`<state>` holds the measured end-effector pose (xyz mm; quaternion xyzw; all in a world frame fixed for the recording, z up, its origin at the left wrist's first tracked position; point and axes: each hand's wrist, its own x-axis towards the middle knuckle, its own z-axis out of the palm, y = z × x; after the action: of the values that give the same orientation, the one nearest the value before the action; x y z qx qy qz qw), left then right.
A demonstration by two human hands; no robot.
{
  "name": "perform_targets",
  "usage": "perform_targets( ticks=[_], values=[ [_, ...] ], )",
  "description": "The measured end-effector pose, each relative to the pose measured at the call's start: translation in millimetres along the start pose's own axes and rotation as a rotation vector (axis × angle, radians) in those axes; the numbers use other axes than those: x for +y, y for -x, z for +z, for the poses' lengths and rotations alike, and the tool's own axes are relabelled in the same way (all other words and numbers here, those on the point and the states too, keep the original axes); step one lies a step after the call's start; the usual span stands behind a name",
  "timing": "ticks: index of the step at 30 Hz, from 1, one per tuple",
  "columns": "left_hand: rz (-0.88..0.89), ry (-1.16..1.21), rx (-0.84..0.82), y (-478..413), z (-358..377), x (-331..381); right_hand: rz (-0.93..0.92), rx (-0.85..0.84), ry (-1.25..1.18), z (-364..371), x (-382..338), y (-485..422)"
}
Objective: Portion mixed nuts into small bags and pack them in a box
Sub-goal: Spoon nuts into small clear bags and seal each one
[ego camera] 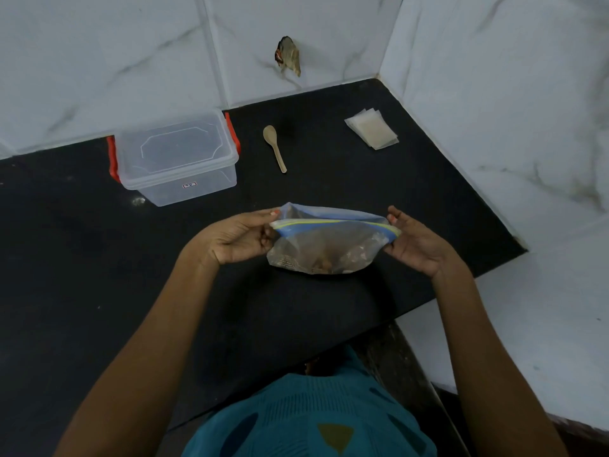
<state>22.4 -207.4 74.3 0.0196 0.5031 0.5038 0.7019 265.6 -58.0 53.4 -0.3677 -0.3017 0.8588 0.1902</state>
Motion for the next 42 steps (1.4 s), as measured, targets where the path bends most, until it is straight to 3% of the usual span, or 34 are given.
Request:
perform_targets(
  ticks=[6, 10, 12, 16, 18, 24, 27, 30, 33, 36, 42],
  values=[
    [0.001, -0.157, -0.026, 7, 4, 3, 0.050, -0.008, -0.042, -2, 0, 6],
    [0.056, -0.366, 0.183, 14, 10, 5, 0.036, 0.051, 0.047, -8, -3, 8],
    [0.077, -0.439, 0.263, 17, 11, 2, 0.052, 0.110, 0.187, -6, -5, 12],
    [0.064, -0.629, 0.326, 21, 9, -6, 0.124, 0.287, 0.691, 2, -5, 28],
    [0.076, -0.632, 0.345, 22, 10, -9, 0.168, 0.323, 0.733, 4, -6, 32],
    [0.110, -0.268, 0.297, 24, 12, -15, 0.196, 0.294, 0.241, 8, -3, 35],
    [0.211, -0.051, 0.299, 19, 14, -24, 0.170, 0.240, 0.011, 6, 3, 31],
    [0.321, 0.208, 0.289, 11, 18, -34, 0.141, 0.213, -0.125, 5, 10, 28],
    [0.317, 0.385, 0.213, 7, 19, -39, 0.117, 0.139, -0.226, 0, 15, 26],
    [0.197, 0.389, 0.187, 9, 21, -40, 0.145, 0.212, -0.210, 6, 14, 28],
    [0.044, 0.157, 0.173, 16, 17, -33, 0.217, 0.335, -0.059, 19, 6, 34]
  ],
)
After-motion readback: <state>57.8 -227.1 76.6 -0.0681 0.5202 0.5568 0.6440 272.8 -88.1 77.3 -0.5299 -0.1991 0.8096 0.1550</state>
